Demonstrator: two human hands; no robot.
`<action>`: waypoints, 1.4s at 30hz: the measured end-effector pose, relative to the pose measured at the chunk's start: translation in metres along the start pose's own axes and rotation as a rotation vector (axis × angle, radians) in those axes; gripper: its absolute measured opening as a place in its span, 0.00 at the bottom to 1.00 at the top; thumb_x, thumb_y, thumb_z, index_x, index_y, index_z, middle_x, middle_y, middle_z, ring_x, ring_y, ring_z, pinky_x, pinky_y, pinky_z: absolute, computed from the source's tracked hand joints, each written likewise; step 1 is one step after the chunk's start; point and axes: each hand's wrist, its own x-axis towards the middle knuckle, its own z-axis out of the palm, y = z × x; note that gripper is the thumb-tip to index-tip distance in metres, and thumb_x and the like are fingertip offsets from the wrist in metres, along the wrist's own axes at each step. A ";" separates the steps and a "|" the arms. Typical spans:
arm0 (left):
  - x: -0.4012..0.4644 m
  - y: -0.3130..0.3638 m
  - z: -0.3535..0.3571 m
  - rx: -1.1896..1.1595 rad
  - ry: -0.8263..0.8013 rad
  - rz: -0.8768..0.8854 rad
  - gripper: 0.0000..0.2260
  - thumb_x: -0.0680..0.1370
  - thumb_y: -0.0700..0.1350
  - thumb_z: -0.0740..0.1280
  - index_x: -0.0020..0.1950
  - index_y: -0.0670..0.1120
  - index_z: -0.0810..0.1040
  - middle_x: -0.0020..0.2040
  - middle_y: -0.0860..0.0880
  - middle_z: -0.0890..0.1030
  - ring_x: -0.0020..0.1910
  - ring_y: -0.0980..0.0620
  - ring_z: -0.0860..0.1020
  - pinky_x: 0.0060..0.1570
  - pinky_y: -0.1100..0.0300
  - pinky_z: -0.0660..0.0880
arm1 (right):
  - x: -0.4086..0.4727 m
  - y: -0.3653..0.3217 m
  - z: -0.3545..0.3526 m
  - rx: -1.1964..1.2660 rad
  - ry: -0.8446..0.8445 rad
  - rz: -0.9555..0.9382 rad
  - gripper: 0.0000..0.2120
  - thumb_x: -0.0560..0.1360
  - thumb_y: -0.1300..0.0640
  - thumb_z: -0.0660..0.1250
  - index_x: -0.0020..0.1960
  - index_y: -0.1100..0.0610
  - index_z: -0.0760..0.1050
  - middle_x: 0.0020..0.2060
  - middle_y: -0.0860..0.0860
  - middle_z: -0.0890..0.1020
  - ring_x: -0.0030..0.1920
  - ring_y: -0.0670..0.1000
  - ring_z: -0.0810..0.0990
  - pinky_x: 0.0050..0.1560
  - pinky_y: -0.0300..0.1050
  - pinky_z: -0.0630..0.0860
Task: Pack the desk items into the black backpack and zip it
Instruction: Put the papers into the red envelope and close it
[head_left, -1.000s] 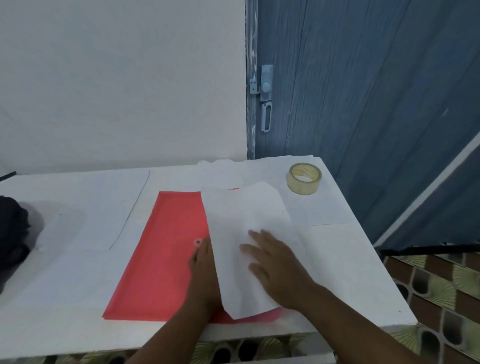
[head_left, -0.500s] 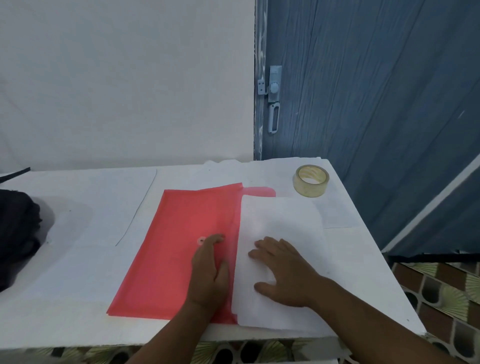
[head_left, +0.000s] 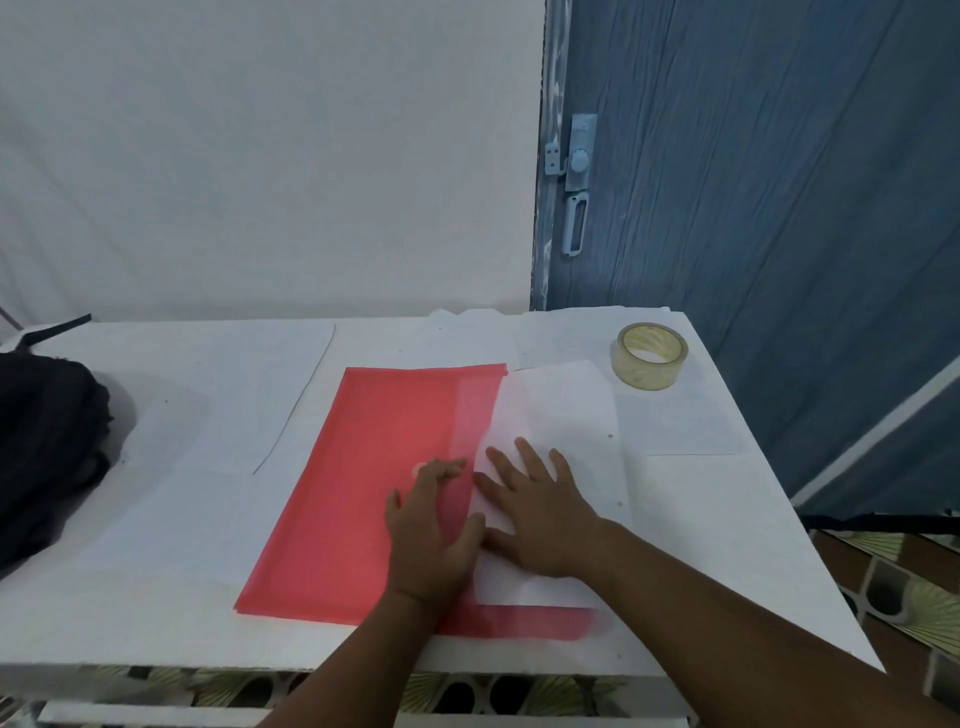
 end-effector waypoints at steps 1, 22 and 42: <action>0.000 -0.002 0.000 -0.014 0.001 0.006 0.19 0.71 0.55 0.66 0.61 0.64 0.70 0.61 0.64 0.78 0.63 0.57 0.76 0.68 0.32 0.62 | 0.002 -0.004 -0.001 0.029 -0.007 -0.016 0.49 0.65 0.23 0.29 0.81 0.44 0.40 0.81 0.51 0.39 0.79 0.58 0.32 0.76 0.66 0.34; 0.033 -0.118 -0.156 0.494 -0.266 -0.049 0.35 0.71 0.72 0.56 0.75 0.58 0.68 0.81 0.52 0.58 0.81 0.49 0.53 0.76 0.46 0.50 | -0.002 -0.014 0.003 0.399 0.156 0.227 0.35 0.78 0.37 0.63 0.80 0.45 0.56 0.81 0.43 0.49 0.77 0.44 0.32 0.79 0.54 0.53; 0.034 -0.123 -0.160 0.347 -0.211 -0.052 0.34 0.67 0.67 0.61 0.71 0.56 0.73 0.78 0.55 0.66 0.80 0.51 0.56 0.76 0.46 0.53 | 0.006 -0.032 0.030 0.658 0.481 0.300 0.30 0.74 0.62 0.73 0.71 0.41 0.69 0.74 0.39 0.65 0.79 0.42 0.54 0.78 0.58 0.57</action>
